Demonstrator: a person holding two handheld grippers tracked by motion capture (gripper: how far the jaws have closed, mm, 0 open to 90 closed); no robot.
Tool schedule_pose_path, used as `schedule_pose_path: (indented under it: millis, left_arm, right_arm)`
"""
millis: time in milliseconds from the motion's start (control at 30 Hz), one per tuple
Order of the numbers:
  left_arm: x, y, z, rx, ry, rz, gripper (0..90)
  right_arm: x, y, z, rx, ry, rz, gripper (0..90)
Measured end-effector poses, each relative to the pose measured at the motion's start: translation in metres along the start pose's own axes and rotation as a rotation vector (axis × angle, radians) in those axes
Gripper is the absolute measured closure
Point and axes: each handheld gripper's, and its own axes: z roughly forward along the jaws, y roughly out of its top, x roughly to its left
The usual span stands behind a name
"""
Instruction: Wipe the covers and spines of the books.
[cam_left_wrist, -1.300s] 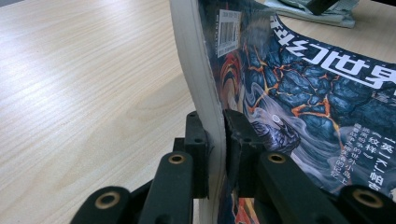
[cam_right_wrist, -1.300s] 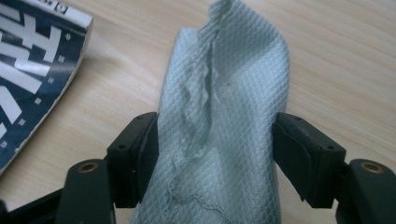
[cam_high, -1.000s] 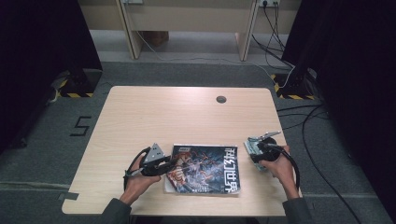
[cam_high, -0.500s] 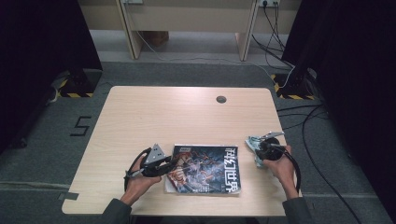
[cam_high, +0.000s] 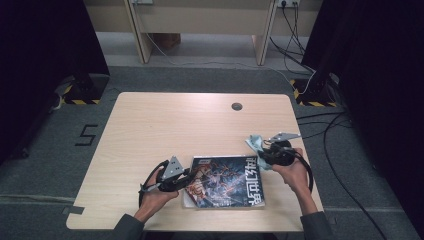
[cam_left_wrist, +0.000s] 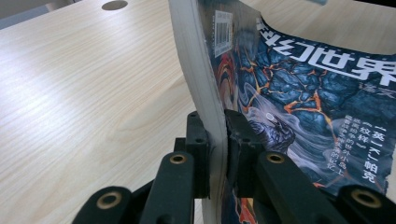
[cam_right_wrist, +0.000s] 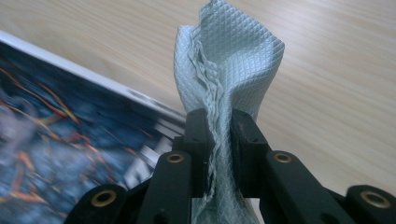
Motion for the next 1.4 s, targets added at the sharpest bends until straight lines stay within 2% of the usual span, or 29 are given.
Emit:
schedule_pose_path:
  millis: [200,500,667,733,800,833,900,1000,1133,1300,1400]
  left_arm:
    - [-0.003,0.001,0.001,-0.005,-0.006,0.013,81.2]
    - [-0.004,0.002,0.002,-0.001,-0.003,0.019,81.3]
    - [-0.004,0.002,0.002,-0.003,-0.002,0.026,81.3]
    - [-0.005,0.002,0.001,-0.007,-0.002,0.028,81.3]
    - [-0.005,0.002,0.001,-0.013,-0.002,0.028,81.3]
    - [-0.005,0.003,0.001,-0.013,-0.002,0.031,81.4]
    - [-0.006,0.004,0.001,-0.012,0.000,0.040,81.4]
    - [-0.006,0.003,0.001,-0.011,0.000,0.040,81.4]
    - [-0.006,0.004,0.001,-0.011,-0.002,0.041,81.4]
    - [-0.006,0.004,0.001,-0.014,0.000,0.044,81.4]
    - [-0.006,0.004,0.001,-0.015,0.001,0.043,81.3]
  right_arm:
    - [0.018,0.015,0.017,-0.011,0.072,0.003,78.3]
    - [0.025,0.019,0.027,-0.009,0.146,0.015,78.2]
    - [0.042,0.024,0.025,-0.024,0.192,-0.013,78.2]
    - [0.050,0.027,0.024,-0.027,0.204,-0.040,78.2]
    - [0.054,0.029,0.023,-0.026,0.197,-0.063,78.2]
    - [0.054,0.029,0.022,-0.021,0.193,-0.057,78.2]
    - [0.047,0.028,0.024,-0.009,0.186,-0.044,78.2]
    - [0.035,0.022,0.027,0.010,0.167,0.001,78.2]
    - [0.010,0.011,0.031,0.046,0.119,0.058,78.2]
    - [-0.008,0.001,0.033,0.088,0.036,0.052,78.2]
    - [-0.008,0.001,0.033,0.088,0.037,0.048,78.2]
